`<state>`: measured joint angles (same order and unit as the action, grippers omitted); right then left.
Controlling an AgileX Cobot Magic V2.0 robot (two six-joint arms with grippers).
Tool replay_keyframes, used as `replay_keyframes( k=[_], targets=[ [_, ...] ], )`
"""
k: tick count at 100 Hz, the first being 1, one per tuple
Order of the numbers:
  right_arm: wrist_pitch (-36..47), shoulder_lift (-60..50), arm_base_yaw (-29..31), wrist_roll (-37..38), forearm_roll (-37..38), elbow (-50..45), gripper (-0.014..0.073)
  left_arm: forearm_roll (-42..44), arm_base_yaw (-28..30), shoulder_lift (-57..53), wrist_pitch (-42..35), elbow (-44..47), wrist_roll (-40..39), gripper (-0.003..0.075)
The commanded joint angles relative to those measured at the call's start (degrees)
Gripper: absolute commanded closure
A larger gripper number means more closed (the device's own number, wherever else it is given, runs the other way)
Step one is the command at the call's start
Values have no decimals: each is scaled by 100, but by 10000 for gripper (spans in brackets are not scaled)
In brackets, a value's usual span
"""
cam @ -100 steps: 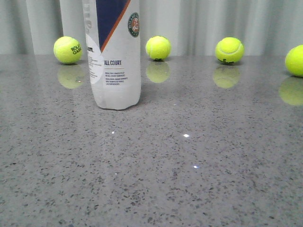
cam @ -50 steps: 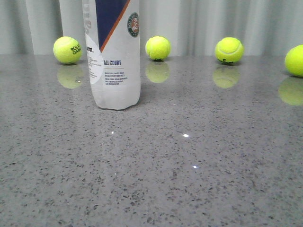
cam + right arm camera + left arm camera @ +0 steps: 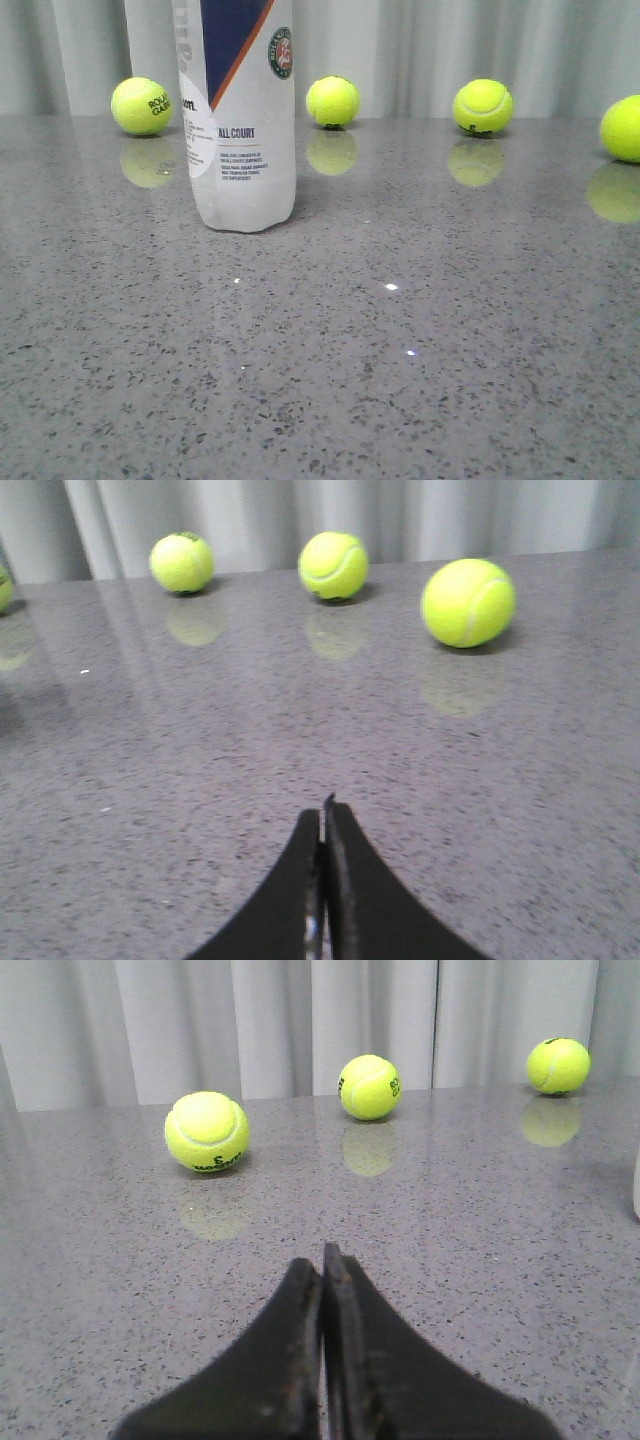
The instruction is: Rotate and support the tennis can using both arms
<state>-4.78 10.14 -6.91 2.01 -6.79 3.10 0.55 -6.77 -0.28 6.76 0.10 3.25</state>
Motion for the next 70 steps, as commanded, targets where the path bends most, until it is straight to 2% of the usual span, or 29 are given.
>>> replay_keyframes(
  k=[1,23,70],
  targets=[
    [642,-267,233,-65,94,-109,654,-55,-6,-196,-438,257,-48,739],
    [478,-1195,687,-37,323,-473,654,-55,-6,-196,-438,257,-48,739],
    [658,-1175,795,126,679,-478,654,-55,-6,-196,-438,257,-48,739]
  ],
)
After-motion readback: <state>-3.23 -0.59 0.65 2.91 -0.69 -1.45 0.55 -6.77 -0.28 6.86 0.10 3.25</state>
